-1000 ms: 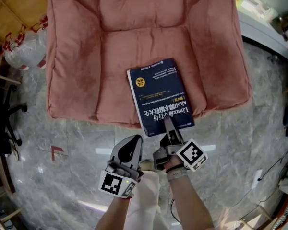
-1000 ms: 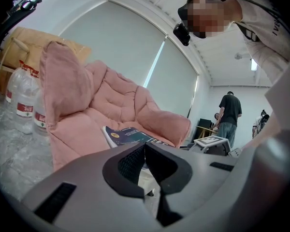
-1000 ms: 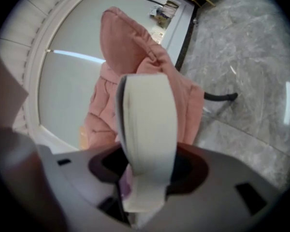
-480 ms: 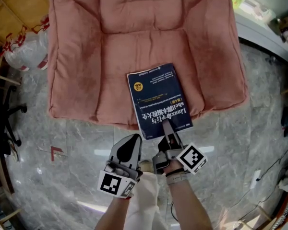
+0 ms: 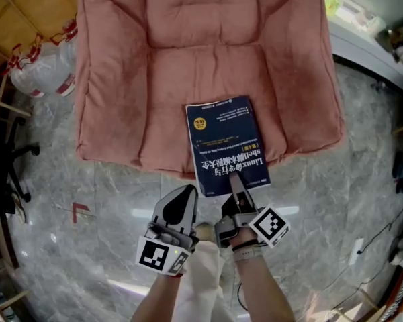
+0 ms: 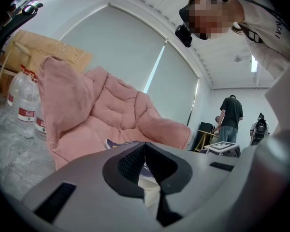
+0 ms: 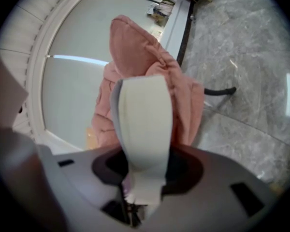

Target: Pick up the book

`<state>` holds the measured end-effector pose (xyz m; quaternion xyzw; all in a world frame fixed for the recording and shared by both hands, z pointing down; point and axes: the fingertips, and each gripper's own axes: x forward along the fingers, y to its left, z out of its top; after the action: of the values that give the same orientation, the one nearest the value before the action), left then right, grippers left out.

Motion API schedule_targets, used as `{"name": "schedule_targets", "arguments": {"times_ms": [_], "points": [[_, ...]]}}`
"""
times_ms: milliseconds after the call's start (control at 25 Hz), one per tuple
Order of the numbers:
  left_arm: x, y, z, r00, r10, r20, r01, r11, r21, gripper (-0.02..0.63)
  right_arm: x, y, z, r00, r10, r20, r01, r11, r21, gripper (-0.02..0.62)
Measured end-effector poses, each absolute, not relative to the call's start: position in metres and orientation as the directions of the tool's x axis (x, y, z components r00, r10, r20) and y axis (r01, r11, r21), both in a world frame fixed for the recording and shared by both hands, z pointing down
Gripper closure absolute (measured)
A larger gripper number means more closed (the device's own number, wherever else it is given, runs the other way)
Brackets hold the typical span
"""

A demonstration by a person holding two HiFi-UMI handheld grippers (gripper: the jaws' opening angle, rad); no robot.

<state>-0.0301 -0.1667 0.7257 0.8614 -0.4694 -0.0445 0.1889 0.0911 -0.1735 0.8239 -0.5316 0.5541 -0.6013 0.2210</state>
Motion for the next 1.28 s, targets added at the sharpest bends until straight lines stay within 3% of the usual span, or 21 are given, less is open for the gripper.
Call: {"name": "schedule_targets", "arguments": {"times_ms": [680, 1280], "points": [[-0.037, -0.161, 0.725, 0.544, -0.833, 0.101, -0.801, -0.479, 0.358, 0.595, 0.085, -0.185, 0.825, -0.389, -0.851, 0.353, -0.29, -0.25, -0.924, 0.416], [-0.048, -0.171, 0.711, 0.524, -0.848, 0.085, -0.812, -0.467, 0.351, 0.595, 0.086, -0.191, 0.795, -0.413, -0.882, 0.228, -0.179, -0.167, -0.97, 0.42]]}}
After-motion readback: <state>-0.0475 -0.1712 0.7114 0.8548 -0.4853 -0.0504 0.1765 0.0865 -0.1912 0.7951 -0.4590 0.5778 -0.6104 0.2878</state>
